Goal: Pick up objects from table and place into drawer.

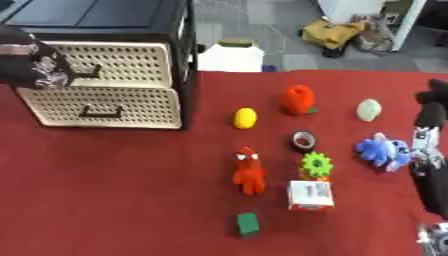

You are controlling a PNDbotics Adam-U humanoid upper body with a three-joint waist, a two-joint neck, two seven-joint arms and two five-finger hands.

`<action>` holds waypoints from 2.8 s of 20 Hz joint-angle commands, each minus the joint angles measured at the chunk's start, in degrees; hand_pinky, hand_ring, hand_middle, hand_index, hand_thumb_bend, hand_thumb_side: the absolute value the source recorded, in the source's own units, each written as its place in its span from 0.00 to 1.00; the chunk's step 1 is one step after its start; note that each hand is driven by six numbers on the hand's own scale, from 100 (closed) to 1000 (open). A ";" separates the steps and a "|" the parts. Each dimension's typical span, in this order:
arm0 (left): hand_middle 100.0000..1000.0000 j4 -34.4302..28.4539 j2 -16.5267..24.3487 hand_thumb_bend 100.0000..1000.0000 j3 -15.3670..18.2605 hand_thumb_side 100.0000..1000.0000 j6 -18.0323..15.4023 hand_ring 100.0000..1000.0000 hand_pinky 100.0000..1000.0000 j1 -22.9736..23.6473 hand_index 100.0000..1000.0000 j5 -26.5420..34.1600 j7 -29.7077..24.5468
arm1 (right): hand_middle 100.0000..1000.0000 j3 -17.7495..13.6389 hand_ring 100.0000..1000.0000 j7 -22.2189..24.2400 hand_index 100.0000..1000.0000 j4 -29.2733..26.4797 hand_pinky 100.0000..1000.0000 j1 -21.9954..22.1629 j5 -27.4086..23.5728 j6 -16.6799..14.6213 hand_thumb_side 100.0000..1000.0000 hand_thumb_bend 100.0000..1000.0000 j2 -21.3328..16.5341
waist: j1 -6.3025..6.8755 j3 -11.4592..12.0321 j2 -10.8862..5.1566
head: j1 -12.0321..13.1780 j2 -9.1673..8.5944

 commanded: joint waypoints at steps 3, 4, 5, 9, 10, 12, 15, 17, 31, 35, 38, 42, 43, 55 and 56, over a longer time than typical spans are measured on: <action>0.00 -0.78 0.57 0.07 1.15 1.00 0.27 0.00 0.00 -1.57 0.87 -0.29 0.02 | 0.58 0.03 0.67 -0.05 0.78 -0.92 0.67 -0.56 0.14 -0.02 0.85 0.00 -0.62 | -0.07 -0.08 -0.72 | 0.19 -0.84; 0.00 -0.84 0.54 0.06 1.17 1.00 0.29 0.00 0.00 -1.61 0.88 -0.25 0.02 | 0.58 0.05 0.67 -0.03 0.78 -0.92 0.67 -0.58 0.15 -0.02 0.85 0.00 -0.60 | -0.09 -0.08 -0.67 | 0.17 -0.86; 0.00 -0.92 0.51 0.06 1.19 1.00 0.34 0.00 0.00 -1.65 0.88 -0.17 0.02 | 0.58 0.07 0.67 0.00 0.78 -0.92 0.67 -0.60 0.17 -0.02 0.85 0.00 -0.58 | -0.11 -0.08 -0.62 | 0.15 -0.87; 0.00 -0.95 0.41 0.06 1.17 1.00 0.53 0.00 0.00 -1.81 0.92 -0.12 0.02 | 0.58 0.12 0.67 0.02 0.79 -0.92 0.67 -0.68 0.19 -0.02 0.85 0.00 -0.54 | -0.18 -0.08 -0.46 | 0.17 -1.00; 0.00 -0.90 0.37 0.06 1.10 1.00 0.47 0.00 0.00 -1.83 0.94 -0.11 0.02 | 0.58 0.13 0.67 0.04 0.79 -0.92 0.67 -0.70 0.18 -0.03 0.85 0.00 -0.53 | -0.20 -0.09 -0.43 | 0.16 -1.05; 0.00 -0.71 0.32 0.06 0.91 1.00 0.27 0.00 0.00 -1.83 0.95 -0.06 0.02 | 0.58 0.14 0.67 0.04 0.79 -0.92 0.67 -0.73 0.18 -0.04 0.85 0.00 -0.51 | -0.22 -0.11 -0.39 | 0.17 -1.12; 0.00 -0.20 0.21 0.06 0.70 1.00 0.02 0.00 0.00 -1.87 0.95 -0.09 0.02 | 0.58 0.15 0.67 0.04 0.79 -0.92 0.67 -0.78 0.17 -0.05 0.85 0.00 -0.48 | -0.24 -0.15 -0.32 | 0.20 -1.28; 0.00 0.20 0.13 0.06 0.50 1.00 -0.17 0.00 0.00 -1.89 0.96 -0.24 0.02 | 0.58 0.17 0.67 0.05 0.79 -0.92 0.67 -0.81 0.17 -0.08 0.85 0.00 -0.47 | -0.26 -0.20 -0.27 | 0.20 -1.40; 0.00 2.94 -0.52 0.05 -0.39 1.00 -1.39 0.00 0.00 -1.71 0.94 -1.50 0.02 | 0.58 0.15 0.67 -0.02 0.79 -0.92 0.67 -0.95 0.13 -0.14 0.85 0.00 -0.15 | -0.36 -0.52 0.11 | 0.39 -1.88; 0.00 3.71 -0.64 0.06 -0.58 1.00 -1.54 0.00 0.00 -1.62 0.93 -1.98 0.02 | 0.58 0.13 0.67 -0.08 0.79 -0.92 0.68 -0.94 0.10 -0.17 0.85 0.00 -0.12 | -0.40 -0.60 0.11 | 0.46 -1.96; 0.00 4.10 -0.79 0.06 -0.65 1.00 -1.64 0.00 0.00 -1.63 0.92 -2.16 0.02 | 0.58 0.11 0.67 -0.12 0.79 -0.92 0.68 -0.94 0.05 -0.14 0.85 0.00 -0.06 | -0.38 -0.64 0.07 | 0.47 -2.01; 0.00 4.69 -0.89 0.06 -0.82 1.00 -1.64 0.00 0.00 -1.51 0.90 -2.36 0.02 | 0.58 0.07 0.67 -0.17 0.79 -0.92 0.68 -0.93 0.02 -0.10 0.85 0.00 0.00 | -0.36 -0.74 0.06 | 0.46 -2.15; 0.00 4.85 -0.91 0.06 -0.87 1.00 -1.68 0.00 0.00 -1.44 0.89 -2.38 0.02 | 0.58 0.05 0.67 -0.20 0.78 -0.92 0.68 -0.92 0.02 -0.08 0.85 0.00 0.02 | -0.37 -0.78 0.06 | 0.47 -2.19; 0.00 4.66 -0.81 0.04 -0.89 1.00 -0.91 0.00 0.00 -1.12 0.78 -1.51 0.02 | 0.57 -0.01 0.67 -0.32 0.79 -0.92 0.68 -0.83 -0.14 0.04 0.85 0.00 0.07 | -0.41 -0.77 -0.22 | 0.45 -1.91; 0.00 4.59 -0.70 0.04 -0.94 1.00 -0.88 0.00 0.00 -0.99 0.77 -1.47 0.02 | 0.57 -0.02 0.67 -0.32 0.79 -0.92 0.68 -0.81 -0.17 0.04 0.85 0.00 0.06 | -0.42 -0.77 -0.28 | 0.45 -1.87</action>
